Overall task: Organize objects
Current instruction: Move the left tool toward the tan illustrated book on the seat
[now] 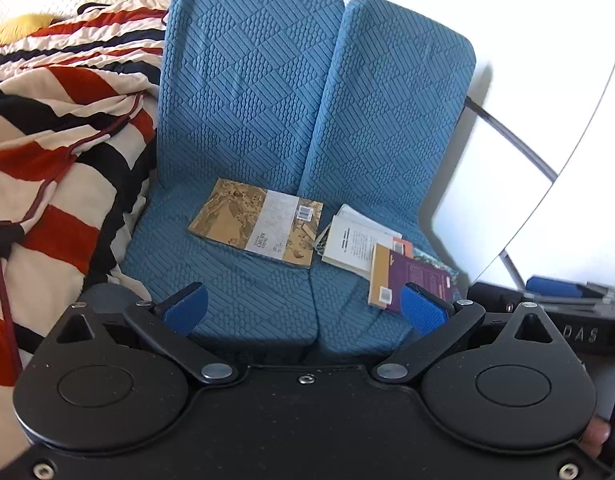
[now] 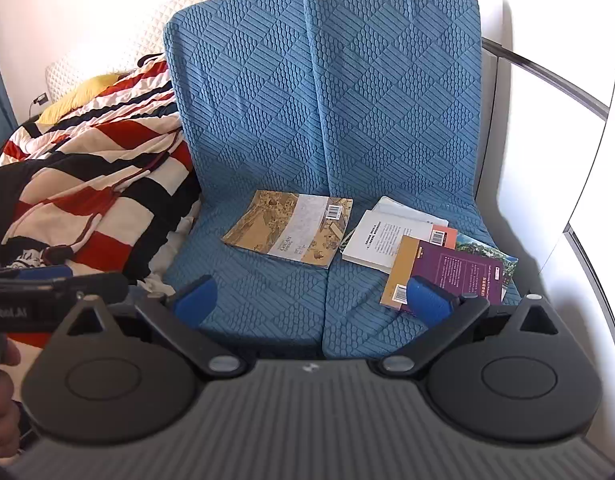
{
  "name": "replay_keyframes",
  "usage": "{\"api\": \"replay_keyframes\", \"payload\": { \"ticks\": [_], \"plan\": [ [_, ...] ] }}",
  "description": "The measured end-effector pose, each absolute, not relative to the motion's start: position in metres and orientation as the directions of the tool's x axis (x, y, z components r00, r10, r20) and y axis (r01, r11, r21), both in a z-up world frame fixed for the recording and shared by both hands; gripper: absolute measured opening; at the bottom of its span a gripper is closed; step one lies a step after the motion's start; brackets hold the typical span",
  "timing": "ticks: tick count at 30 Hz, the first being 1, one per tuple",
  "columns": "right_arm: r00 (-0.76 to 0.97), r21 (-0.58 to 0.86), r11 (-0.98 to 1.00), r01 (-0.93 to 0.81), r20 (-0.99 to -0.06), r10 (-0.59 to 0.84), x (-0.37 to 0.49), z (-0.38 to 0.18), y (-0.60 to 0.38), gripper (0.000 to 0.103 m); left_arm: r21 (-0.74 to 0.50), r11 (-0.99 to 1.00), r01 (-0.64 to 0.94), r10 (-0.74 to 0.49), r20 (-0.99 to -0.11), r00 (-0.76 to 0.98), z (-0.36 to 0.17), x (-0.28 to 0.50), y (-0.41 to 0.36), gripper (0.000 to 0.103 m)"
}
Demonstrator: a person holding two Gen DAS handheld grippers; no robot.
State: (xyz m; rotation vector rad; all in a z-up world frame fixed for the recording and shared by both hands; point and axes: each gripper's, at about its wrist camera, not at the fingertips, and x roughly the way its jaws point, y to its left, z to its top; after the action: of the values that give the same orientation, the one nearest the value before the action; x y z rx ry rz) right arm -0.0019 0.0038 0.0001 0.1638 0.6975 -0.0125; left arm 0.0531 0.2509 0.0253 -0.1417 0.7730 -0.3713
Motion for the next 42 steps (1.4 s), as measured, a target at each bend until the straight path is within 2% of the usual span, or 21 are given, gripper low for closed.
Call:
{"api": "replay_keyframes", "payload": {
  "ticks": [13,17,27,31,42],
  "plan": [
    [0.752,0.147,0.986,0.075,-0.657,0.041,0.005,0.001,-0.003,0.103,-0.320,0.922,0.220,-0.376,-0.596,0.709,0.032,0.053,0.275,0.103],
    [0.745,0.145,0.987,0.076,-0.666,0.040,0.009,0.001,0.000,0.103,-0.339,0.917,0.211,-0.386,-0.619,0.684,0.029,0.059,0.279,0.103],
    [0.740,0.136,0.988,0.070,-0.672,0.040,0.015,0.002,0.004,0.103,-0.307,0.933,0.189,-0.348,-0.632,0.692,0.023,0.067,0.278,0.103],
    [0.751,0.126,0.990,0.060,-0.660,0.038,0.017,-0.001,0.008,0.103,-0.257,0.944,0.207,-0.327,-0.640,0.695,0.019,0.069,0.270,0.103],
    [0.732,0.157,0.982,0.105,-0.681,0.030,0.031,-0.039,-0.005,0.103,-0.223,0.939,0.260,-0.343,-0.617,0.708,-0.012,0.098,0.248,0.103]
  ]
}}
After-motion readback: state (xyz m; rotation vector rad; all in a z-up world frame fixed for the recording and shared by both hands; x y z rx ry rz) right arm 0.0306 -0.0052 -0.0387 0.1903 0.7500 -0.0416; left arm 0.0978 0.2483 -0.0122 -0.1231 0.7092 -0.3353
